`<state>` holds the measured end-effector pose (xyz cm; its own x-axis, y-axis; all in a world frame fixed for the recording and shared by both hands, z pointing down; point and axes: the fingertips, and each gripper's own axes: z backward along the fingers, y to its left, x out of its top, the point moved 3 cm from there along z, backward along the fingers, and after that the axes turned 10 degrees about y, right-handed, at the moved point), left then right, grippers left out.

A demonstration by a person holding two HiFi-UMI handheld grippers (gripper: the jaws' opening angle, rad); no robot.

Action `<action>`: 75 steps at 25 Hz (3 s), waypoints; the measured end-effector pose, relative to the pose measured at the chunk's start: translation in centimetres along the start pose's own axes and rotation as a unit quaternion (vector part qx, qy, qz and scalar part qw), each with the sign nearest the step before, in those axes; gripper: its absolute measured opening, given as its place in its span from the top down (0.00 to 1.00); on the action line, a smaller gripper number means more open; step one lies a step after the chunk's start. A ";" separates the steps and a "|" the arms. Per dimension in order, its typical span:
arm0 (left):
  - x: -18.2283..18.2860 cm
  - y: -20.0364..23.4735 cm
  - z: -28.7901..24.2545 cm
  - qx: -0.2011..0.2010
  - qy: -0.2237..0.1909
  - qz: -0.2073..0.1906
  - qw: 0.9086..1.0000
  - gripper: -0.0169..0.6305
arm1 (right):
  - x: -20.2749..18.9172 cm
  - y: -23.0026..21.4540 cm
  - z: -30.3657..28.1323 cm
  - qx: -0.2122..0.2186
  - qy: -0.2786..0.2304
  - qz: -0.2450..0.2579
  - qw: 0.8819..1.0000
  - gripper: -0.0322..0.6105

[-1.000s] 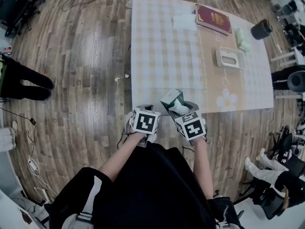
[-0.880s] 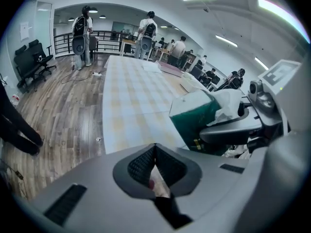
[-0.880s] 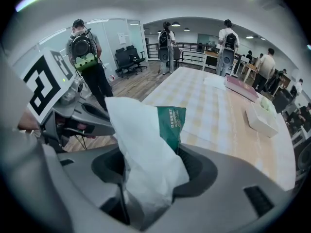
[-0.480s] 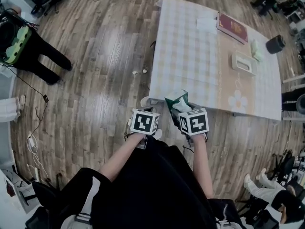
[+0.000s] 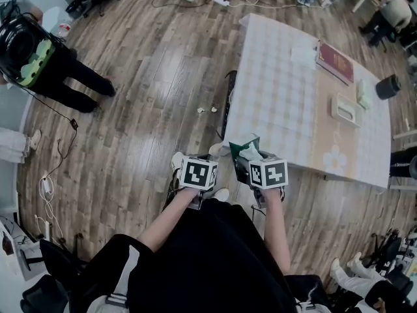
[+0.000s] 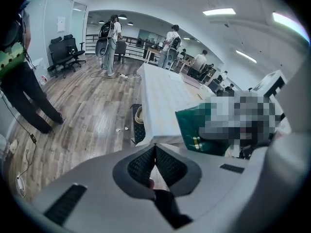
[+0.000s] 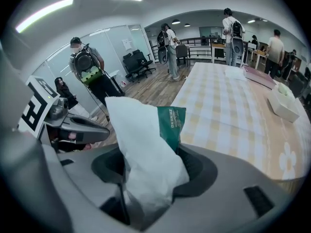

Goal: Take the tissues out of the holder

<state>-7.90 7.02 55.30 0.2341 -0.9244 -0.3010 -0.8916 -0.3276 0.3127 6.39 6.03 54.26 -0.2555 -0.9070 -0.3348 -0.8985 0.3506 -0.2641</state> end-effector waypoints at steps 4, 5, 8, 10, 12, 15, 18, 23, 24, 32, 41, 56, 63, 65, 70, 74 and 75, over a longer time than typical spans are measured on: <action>1.8 1.9 -0.2 -0.017 0.001 -0.010 1.000 0.96 | 1.8 0.2 -0.7 -0.015 0.001 -0.019 1.000 0.53; 2.4 2.7 -0.1 -0.019 0.002 -0.014 1.000 0.96 | 2.5 0.5 -0.9 -0.020 0.002 -0.023 1.000 0.53; 4.4 5.3 0.3 -0.025 0.001 -0.035 0.999 0.96 | 4.7 1.3 -1.7 -0.034 0.000 -0.039 0.999 0.53; 5.8 6.9 0.6 -0.033 0.004 -0.054 0.998 0.96 | 6.4 2.0 -2.1 -0.043 -0.005 -0.055 0.998 0.53; 7.2 8.5 0.9 -0.041 0.011 -0.075 0.996 0.96 | 8.2 2.8 -2.6 -0.051 -0.012 -0.075 0.996 0.53; 8.7 10.9 1.7 -0.049 0.025 -0.099 0.994 0.96 | 10.4 3.8 -3.6 -0.058 -0.028 -0.113 0.992 0.53; 9.8 12.5 2.4 -0.062 0.030 -0.123 0.990 0.96 | 11.4 4.4 -4.5 -0.062 -0.038 -0.156 0.985 0.53; 11.4 15.1 2.3 -0.055 0.040 -0.131 0.989 0.96 | 11.7 4.7 -5.1 -0.078 -0.031 -0.185 0.979 0.53; 11.6 15.7 2.2 -0.056 0.044 -0.124 0.990 0.96 | 11.7 4.7 -5.1 -0.079 -0.030 -0.189 0.978 0.53; 14.3 15.8 0.6 -0.074 0.075 -0.118 0.987 0.96 | 12.8 2.5 -6.1 -0.080 -0.033 -0.213 0.973 0.53; 20.3 12.8 -2.3 -0.087 0.085 -0.158 0.980 0.96 | 15.5 -2.4 -6.7 -0.083 -0.033 -0.234 0.968 0.53; 25.8 7.1 -6.2 -0.089 0.102 -0.206 0.969 0.96 | 19.3 -10.2 -5.5 -0.073 -0.060 -0.258 0.962 0.53; 26.0 6.6 -6.8 -0.082 0.105 -0.212 0.968 0.96 | 20.7 -12.5 -4.6 -0.081 -0.077 -0.256 0.960 0.53; 26.3 6.4 -7.2 -0.084 0.098 -0.216 0.968 0.96 | 21.2 -13.6 -4.3 -0.087 -0.082 -0.257 0.959 0.53; 27.1 6.0 -7.7 -0.093 0.094 -0.219 0.967 0.96 | 23.0 -15.8 -3.6 -0.102 -0.089 -0.257 0.957 0.53; 28.0 6.1 -7.9 -0.096 0.093 -0.219 0.966 0.96 | 24.4 -17.3 -3.9 -0.127 -0.074 -0.240 0.960 0.53; 28.2 6.1 -8.1 -0.099 0.095 -0.218 0.966 0.96 | 24.8 -17.7 -4.1 -0.135 -0.070 -0.235 0.960 0.53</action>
<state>-3.64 -22.60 56.01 0.6552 -0.7026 -0.2776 -0.6049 -0.7081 0.3644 14.54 -23.58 54.32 0.2344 -0.9035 -0.3589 -0.9674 -0.1804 -0.1775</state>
